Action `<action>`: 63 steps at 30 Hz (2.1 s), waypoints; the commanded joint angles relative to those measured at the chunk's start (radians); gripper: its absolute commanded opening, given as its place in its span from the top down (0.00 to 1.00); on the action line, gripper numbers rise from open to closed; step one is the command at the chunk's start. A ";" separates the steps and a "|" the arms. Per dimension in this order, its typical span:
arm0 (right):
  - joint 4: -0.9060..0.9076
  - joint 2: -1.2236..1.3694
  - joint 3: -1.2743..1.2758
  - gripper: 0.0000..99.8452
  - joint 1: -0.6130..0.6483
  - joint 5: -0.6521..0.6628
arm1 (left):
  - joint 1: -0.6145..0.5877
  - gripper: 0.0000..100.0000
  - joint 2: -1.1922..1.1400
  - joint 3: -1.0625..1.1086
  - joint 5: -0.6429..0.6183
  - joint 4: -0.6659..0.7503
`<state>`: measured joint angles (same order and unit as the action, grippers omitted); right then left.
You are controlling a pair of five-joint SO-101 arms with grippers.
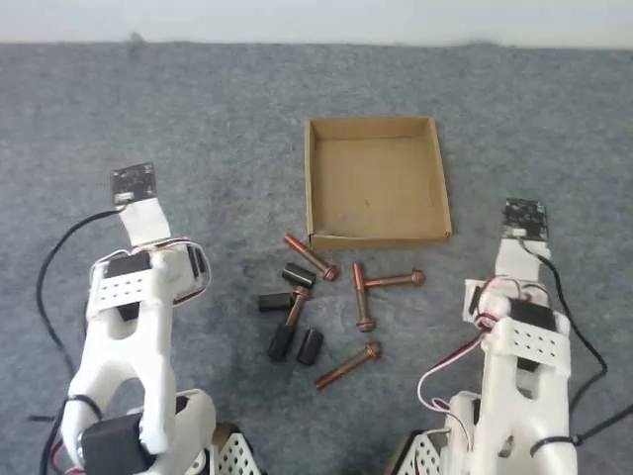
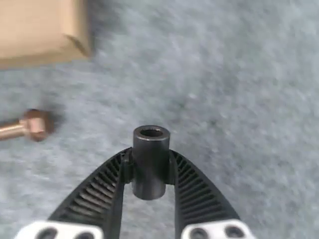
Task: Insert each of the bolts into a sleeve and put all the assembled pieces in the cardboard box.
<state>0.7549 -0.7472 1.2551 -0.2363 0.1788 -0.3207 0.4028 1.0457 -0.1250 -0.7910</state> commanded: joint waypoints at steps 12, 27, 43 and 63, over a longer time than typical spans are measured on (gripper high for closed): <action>-0.051 -0.039 0.015 0.99 -0.065 0.061 | 0.509 0.86 0.002 -0.367 0.153 -0.233; -0.222 -0.038 0.035 0.99 -0.189 -0.055 | 0.841 0.86 -0.319 -0.662 0.149 -0.195; -0.248 -0.038 0.037 0.99 -0.203 -0.084 | 1.007 0.86 -0.654 -0.822 0.302 -0.176; -0.246 -0.038 0.037 0.99 -0.177 -0.080 | 1.014 0.87 -0.931 -1.133 0.298 -0.304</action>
<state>0.5294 -0.7472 1.2996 -0.4266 0.1036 0.6828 -0.5409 -0.0176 0.1695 -1.0549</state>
